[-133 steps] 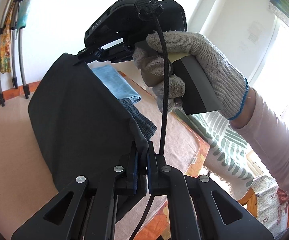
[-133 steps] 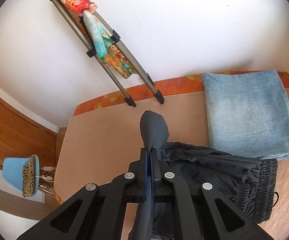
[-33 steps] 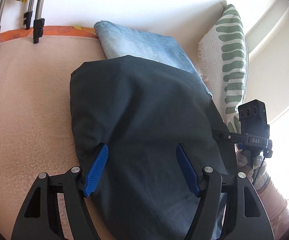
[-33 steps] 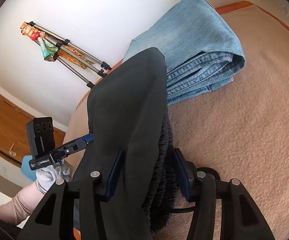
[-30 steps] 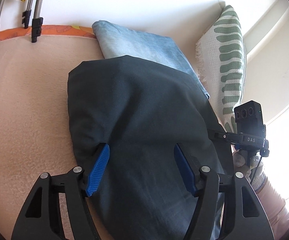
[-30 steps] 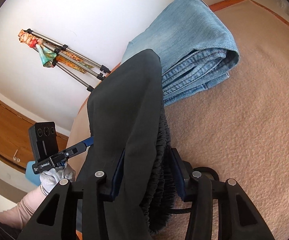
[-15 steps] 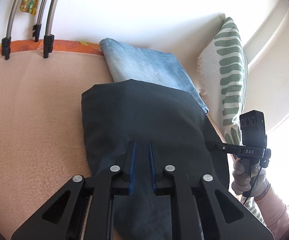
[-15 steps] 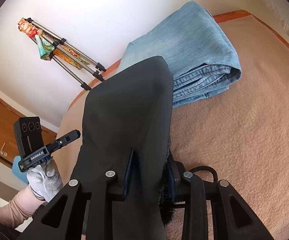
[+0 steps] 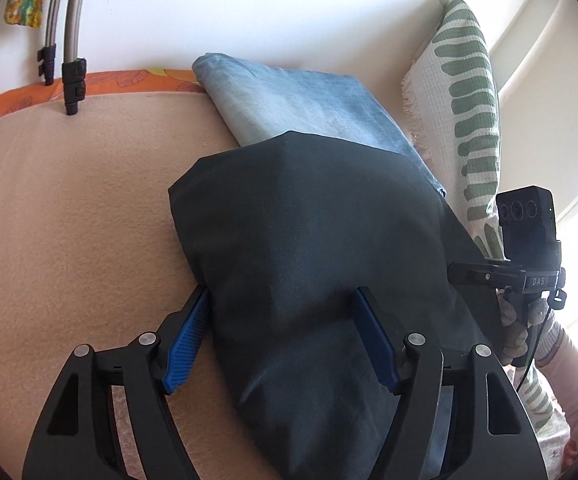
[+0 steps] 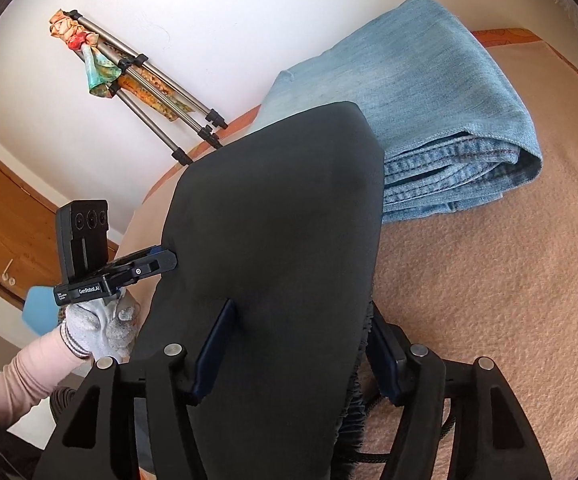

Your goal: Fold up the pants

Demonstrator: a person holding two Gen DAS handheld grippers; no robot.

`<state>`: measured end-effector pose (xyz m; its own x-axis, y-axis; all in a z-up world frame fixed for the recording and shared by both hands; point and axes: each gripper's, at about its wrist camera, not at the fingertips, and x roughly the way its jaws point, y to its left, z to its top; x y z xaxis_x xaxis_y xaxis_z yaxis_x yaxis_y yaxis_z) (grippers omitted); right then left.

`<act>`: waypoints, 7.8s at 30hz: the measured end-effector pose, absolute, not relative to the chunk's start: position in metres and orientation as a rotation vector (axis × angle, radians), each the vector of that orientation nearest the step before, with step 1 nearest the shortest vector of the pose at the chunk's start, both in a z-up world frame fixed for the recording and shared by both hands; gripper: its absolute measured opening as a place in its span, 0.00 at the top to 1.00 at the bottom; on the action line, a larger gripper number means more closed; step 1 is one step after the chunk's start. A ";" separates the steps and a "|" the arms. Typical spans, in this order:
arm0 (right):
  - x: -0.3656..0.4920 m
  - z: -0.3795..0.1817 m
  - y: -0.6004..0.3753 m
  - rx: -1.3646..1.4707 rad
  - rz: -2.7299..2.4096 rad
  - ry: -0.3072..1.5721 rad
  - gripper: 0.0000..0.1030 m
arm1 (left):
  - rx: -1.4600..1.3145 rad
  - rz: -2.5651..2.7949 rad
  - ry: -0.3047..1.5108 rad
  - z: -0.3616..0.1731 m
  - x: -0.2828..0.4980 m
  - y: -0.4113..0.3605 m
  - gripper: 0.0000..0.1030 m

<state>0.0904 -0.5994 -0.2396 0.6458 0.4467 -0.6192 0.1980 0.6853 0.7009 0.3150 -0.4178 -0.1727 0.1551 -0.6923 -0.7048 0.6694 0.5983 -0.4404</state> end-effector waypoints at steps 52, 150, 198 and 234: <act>0.143 -0.087 -0.693 0.634 -0.137 0.578 0.86 | -0.057 -0.976 0.604 -0.015 0.381 -0.481 0.91; 0.010 -0.023 -0.360 0.271 -0.622 0.603 0.00 | 0.098 -0.730 0.592 -0.008 0.122 -0.244 0.21; -0.001 -0.042 -0.365 0.316 -0.632 0.639 0.00 | 0.124 -0.749 0.656 -0.027 0.115 -0.244 0.21; -0.002 -0.045 -0.366 0.327 -0.627 0.648 0.00 | 0.135 -0.763 0.651 -0.031 0.111 -0.242 0.21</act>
<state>-0.0018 -0.3660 -0.0454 0.6238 -0.4373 -0.6478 0.6335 0.7683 0.0914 0.1109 -0.2421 -0.0312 0.5385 -0.5987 -0.5929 0.6792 0.7248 -0.1150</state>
